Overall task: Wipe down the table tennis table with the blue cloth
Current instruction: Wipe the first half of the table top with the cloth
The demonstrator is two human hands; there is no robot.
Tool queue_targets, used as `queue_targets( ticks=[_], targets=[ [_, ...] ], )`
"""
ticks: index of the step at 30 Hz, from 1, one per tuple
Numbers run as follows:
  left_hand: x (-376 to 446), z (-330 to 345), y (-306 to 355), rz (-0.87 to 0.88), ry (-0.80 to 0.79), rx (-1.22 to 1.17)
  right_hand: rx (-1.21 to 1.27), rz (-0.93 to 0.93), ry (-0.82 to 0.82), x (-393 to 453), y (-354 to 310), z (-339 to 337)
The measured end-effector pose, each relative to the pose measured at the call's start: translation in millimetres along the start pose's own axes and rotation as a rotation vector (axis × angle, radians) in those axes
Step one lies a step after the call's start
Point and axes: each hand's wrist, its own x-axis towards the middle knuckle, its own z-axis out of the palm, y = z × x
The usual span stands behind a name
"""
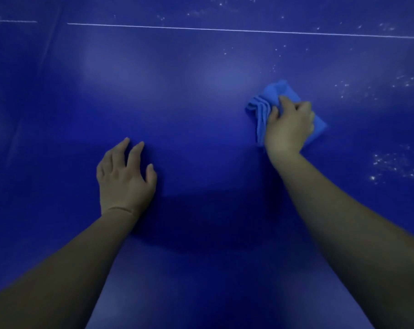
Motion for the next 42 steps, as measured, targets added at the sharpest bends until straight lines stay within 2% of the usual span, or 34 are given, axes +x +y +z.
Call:
queue_targets(
  ticks=[2,4,6,7,9,12,14,15,18,20,21,24,25,27,29,31,33,35,38,40,42],
  targets=[
    [0.4,-0.9,0.1,-0.011,-0.002,0.002,0.024,-0.086,-0.035,-16.9,-16.9,6.3],
    [0.3,-1.7,0.4,-0.006,-0.003,0.007,0.067,-0.292,-0.143,-15.9,-39.7,15.9],
    [0.4,-2.2,0.2,-0.007,-0.001,0.014,0.071,-0.491,-0.234,8.4,-58.1,26.0],
    [0.4,-2.0,0.2,-0.011,0.001,0.014,0.040,-0.514,-0.242,26.5,-61.8,30.7],
    [-0.2,-1.0,0.5,-0.014,0.011,0.009,-0.027,-0.362,-0.185,64.2,-54.0,34.8],
    [-0.3,-1.1,0.3,-0.005,0.019,0.008,-0.017,0.026,-0.003,82.0,-28.2,28.3],
    [-0.4,-2.2,0.8,-0.002,0.013,0.016,-0.003,0.064,0.022,59.2,-30.1,28.4],
    [-0.6,-2.7,0.9,-0.001,0.007,0.020,0.008,-0.010,-0.002,45.0,-37.5,30.5],
    [-0.6,-3.7,1.0,0.007,-0.009,0.028,0.055,-0.390,-0.169,31.5,-67.9,43.4],
    [-0.3,-3.9,0.4,0.005,-0.014,0.034,0.013,-0.484,-0.201,54.3,-83.1,51.5],
    [-0.3,-4.0,0.5,0.004,-0.016,0.038,-0.025,-0.414,-0.176,69.2,-84.3,54.2],
    [0.0,-4.6,0.8,0.009,-0.019,0.042,0.032,0.014,-0.008,85.7,-70.6,52.1],
    [-0.2,-5.0,0.7,0.010,-0.020,0.041,0.046,0.077,0.022,74.5,-70.2,52.6],
    [-0.8,-6.3,0.9,0.008,-0.025,0.036,0.034,-0.048,-0.024,40.9,-84.1,57.5],
    [-0.6,-6.5,0.8,0.005,-0.036,0.039,0.073,-0.321,-0.160,19.6,-111.4,67.3],
    [-0.1,-6.0,0.5,0.005,-0.042,0.044,0.118,-0.575,-0.301,24.7,-142.1,79.4],
    [0.6,-4.9,0.2,0.002,-0.039,0.042,0.078,-0.711,-0.375,51.2,-167.1,90.5],
    [0.4,-3.6,-0.6,0.003,-0.033,0.041,-0.018,-0.639,-0.335,86.4,-174.4,98.6],
    [0.2,-2.7,-2.4,0.007,-0.031,0.042,-0.089,-0.177,-0.100,129.4,-133.4,89.1],
    [0.5,-2.8,-2.1,0.009,-0.035,0.046,-0.069,0.104,0.010,128.7,-95.5,74.2],
    [0.1,-3.4,-1.1,0.009,-0.043,0.051,-0.039,0.127,0.023,108.2,-83.3,69.2]
  ],
)
